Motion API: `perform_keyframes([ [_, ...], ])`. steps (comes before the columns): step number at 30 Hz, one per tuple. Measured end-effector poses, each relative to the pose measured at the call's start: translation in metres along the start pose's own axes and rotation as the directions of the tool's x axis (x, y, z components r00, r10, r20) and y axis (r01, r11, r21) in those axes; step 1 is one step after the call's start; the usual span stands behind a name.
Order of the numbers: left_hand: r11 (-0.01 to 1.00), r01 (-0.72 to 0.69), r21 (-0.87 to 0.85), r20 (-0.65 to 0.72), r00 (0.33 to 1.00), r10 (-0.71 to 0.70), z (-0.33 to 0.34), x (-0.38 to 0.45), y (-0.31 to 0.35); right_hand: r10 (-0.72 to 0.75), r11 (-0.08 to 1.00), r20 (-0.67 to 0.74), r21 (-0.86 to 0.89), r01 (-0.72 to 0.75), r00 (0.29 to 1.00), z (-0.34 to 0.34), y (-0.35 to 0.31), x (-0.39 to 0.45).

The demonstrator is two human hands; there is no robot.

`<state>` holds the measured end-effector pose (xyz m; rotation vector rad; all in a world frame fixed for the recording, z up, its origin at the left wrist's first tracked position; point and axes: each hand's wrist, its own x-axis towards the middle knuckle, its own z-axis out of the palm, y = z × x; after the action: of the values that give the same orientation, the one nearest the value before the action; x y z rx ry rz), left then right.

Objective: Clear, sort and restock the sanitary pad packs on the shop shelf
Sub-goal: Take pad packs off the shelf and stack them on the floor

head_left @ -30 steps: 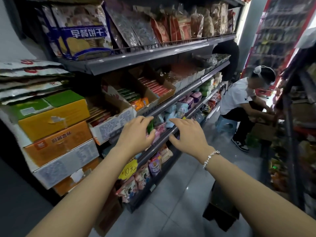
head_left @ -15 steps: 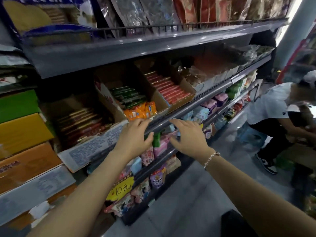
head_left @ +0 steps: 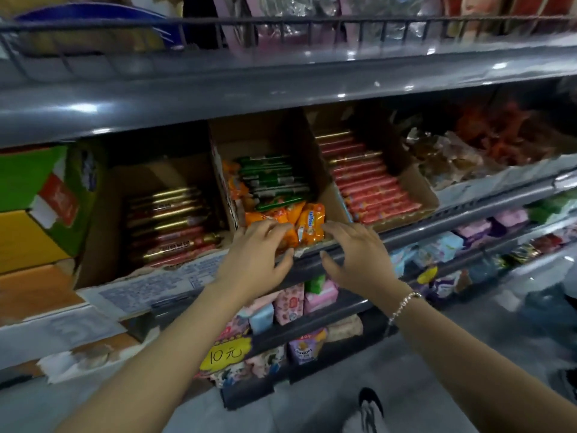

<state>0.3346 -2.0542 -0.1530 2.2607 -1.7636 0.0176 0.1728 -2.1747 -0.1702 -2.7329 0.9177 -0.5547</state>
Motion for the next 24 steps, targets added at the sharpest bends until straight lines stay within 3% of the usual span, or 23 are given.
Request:
perform_keyframes([
  [6,0.982,0.190,0.009,-0.117,0.975,-0.188,0.021,0.016,0.024,-0.256,0.964,0.035,0.075,0.253,0.966,0.001,0.049,0.039],
  [10,0.938,0.348,0.000,-0.167,0.925,-0.343,0.030,0.019,0.054,-0.388,0.919,0.101,0.113,0.377,0.916,-0.003,0.072,0.052],
  [14,0.885,0.465,0.003,-0.230,0.862,-0.452,0.042,0.013,0.088,-0.514,0.853,0.082,0.161,0.497,0.854,-0.004,0.094,0.050],
  [20,0.866,0.500,0.005,-0.269,0.835,-0.481,0.055,0.002,0.125,-0.580,0.796,-0.009,0.206,0.569,0.814,0.000,0.113,0.029],
  [24,0.880,0.474,-0.011,-0.250,0.851,-0.461,0.070,-0.006,0.134,-0.558,0.804,-0.027,0.229,0.549,0.829,0.011,0.123,0.006],
])
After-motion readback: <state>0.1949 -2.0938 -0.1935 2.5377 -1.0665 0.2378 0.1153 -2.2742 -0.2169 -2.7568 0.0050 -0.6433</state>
